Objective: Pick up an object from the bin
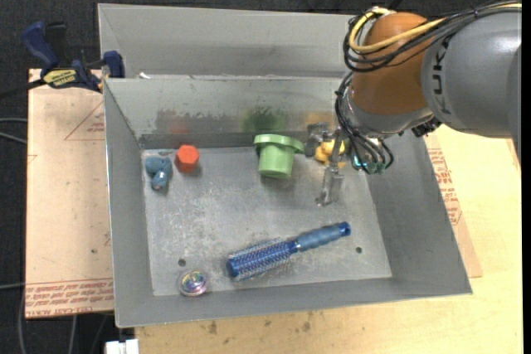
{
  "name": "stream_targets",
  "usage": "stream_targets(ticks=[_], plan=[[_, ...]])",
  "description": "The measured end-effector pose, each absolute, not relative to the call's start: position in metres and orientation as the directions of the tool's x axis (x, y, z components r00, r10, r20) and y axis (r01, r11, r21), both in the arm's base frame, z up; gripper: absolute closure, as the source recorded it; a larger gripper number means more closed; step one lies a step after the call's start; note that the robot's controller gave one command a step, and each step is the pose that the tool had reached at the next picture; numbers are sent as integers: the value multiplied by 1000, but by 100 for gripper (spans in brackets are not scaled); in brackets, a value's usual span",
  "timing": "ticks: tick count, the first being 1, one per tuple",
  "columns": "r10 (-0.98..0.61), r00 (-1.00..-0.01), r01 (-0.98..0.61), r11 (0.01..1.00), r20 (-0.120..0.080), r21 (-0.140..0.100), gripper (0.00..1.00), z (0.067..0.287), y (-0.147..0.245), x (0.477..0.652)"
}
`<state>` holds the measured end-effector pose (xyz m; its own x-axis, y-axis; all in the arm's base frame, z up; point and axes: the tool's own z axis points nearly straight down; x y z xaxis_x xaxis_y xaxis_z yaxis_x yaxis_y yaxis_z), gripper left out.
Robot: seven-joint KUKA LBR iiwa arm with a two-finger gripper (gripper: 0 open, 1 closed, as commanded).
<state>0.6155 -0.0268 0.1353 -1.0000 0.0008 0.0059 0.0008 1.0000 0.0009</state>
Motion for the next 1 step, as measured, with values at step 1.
stream_targets(ticks=[1], plan=[[-251,-968,-251,968,-3,2,0,112,11,641]])
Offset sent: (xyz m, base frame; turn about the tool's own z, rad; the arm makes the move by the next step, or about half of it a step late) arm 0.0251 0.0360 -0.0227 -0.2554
